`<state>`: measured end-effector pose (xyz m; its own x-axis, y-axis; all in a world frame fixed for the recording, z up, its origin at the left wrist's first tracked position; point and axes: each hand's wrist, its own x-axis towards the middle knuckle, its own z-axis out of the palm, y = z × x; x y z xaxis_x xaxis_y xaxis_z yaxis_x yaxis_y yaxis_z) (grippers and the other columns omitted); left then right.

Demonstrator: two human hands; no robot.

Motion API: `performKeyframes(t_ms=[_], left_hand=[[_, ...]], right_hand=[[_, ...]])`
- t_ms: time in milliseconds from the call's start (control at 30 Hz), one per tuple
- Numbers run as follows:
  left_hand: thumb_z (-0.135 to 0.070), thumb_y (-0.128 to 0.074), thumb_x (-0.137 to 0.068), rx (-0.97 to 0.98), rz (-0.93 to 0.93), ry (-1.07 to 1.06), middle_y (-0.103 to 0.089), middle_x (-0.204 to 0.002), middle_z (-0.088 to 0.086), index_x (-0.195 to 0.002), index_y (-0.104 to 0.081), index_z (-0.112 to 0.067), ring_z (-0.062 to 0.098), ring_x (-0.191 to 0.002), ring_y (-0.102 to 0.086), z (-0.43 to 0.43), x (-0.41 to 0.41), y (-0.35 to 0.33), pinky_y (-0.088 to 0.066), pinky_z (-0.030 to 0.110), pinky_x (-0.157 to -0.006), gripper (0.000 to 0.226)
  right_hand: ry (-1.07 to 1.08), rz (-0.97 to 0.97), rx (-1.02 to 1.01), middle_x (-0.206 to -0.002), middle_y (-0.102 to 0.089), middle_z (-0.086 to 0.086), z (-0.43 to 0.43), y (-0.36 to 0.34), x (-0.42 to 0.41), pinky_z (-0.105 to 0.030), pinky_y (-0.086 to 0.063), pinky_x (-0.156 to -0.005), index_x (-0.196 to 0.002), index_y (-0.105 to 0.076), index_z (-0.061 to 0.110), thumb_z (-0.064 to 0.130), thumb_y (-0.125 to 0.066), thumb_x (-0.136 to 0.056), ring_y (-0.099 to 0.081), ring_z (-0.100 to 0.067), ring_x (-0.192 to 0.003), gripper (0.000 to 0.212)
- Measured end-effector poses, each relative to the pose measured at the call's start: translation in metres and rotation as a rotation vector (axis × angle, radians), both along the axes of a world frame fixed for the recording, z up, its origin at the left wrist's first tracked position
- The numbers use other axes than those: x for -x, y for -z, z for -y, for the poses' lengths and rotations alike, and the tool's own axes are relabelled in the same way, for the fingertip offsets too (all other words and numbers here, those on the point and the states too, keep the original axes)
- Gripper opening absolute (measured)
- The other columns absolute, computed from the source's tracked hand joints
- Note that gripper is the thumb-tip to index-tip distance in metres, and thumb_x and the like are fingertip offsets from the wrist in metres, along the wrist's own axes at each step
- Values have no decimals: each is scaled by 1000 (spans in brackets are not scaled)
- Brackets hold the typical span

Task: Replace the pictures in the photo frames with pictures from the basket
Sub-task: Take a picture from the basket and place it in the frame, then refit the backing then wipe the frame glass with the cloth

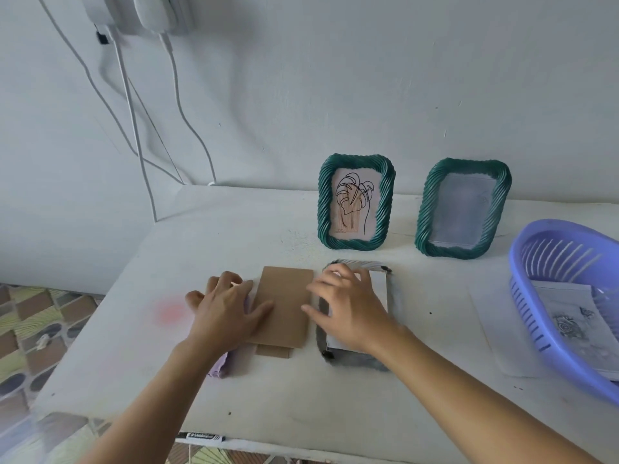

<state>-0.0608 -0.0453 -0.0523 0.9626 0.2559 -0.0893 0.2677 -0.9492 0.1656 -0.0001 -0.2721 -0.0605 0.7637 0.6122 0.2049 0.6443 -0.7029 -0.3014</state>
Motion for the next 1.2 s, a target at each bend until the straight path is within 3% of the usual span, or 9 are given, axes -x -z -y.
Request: performKeyframes(t_ms=[100, 300, 433, 500, 600, 767, 867, 1067, 1200], left_hand=[[-81, -29, -74, 55, 36, 0, -47, -125, -11, -117, -61, -41, 15, -122, -39, 2, 3, 0, -15, 37, -80, 67], [-61, -54, -89, 200, 44, -40, -48, -126, -13, -122, -62, -41, 12, -124, -38, 9, 2, -6, -25, 42, -95, 39], [-51, -57, -89, 312, 101, -98, -52, -113, -19, -110, -66, -40, 9, -118, -42, 10, -2, -13, -21, 38, -88, 25], [-46, -59, -90, 410, 159, -107, -59, -104, -23, -101, -65, -43, 5, -111, -50, 9, -2, -20, -21, 35, -87, 14], [-50, -61, -87, 628, 178, -52, -70, -92, -29, -99, -70, -45, -5, -98, -63, 9, -3, -31, -40, 39, -96, 16], [-31, -64, -95, 881, 182, 85, -73, -101, -27, -107, -68, -56, -7, -100, -66, 26, -1, -38, -52, 37, -96, 28], [-39, -60, -96, 916, 163, 151, -67, -114, -32, -121, -63, -52, -9, -107, -63, 36, 1, -35, -49, 30, -101, 29], [-61, -59, -89, 856, 64, 186, -58, -130, -32, -129, -49, -64, -12, -114, -57, 45, 3, -19, -46, 36, -106, 41], [-51, -67, -88, 829, 130, 162, -55, -125, -23, -126, -48, -66, -8, -113, -57, 55, 4, -15, -47, 33, -103, 46]], right_hand=[[-37, 25, 129, -123, -60, 8, -14, -2, 3, -50, -25, -101, -112, -67, 24, 57, -52, -90, -40, -17, -126, 42], [-17, 38, 171, -124, -58, 6, -21, -2, 4, -51, -21, -104, -113, -66, 25, 58, -51, -91, -43, -17, -125, 42], [9, 5, 144, -125, -60, 8, -22, -4, 3, -50, -21, -106, -118, -64, 27, 58, -47, -93, -44, -15, -125, 43], [38, -33, 104, -124, -61, 10, -23, -6, 3, -49, -22, -105, -123, -60, 30, 60, -43, -95, -45, -13, -124, 45], [101, -140, 16, -121, -63, 11, -24, -14, 3, -46, -24, -105, -131, -53, 35, 66, -33, -96, -46, -11, -124, 51], [182, -352, -225, -111, -68, 13, -24, -27, 0, -45, -38, -101, -125, -60, 36, 72, -32, -93, -58, -13, -111, 56], [213, -462, -354, -103, -71, 17, -21, -27, -2, -44, -48, -94, -116, -65, 35, 78, -35, -87, -64, -8, -101, 59], [248, -519, -557, -88, -72, 5, -12, -30, -6, -35, -55, -82, -95, -73, 18, 41, -57, -95, -66, -8, -86, 27], [315, -536, -606, -107, -71, 9, -2, -24, -8, -18, -50, -86, -114, -69, 17, 27, -63, -94, -64, -1, -101, 24]])
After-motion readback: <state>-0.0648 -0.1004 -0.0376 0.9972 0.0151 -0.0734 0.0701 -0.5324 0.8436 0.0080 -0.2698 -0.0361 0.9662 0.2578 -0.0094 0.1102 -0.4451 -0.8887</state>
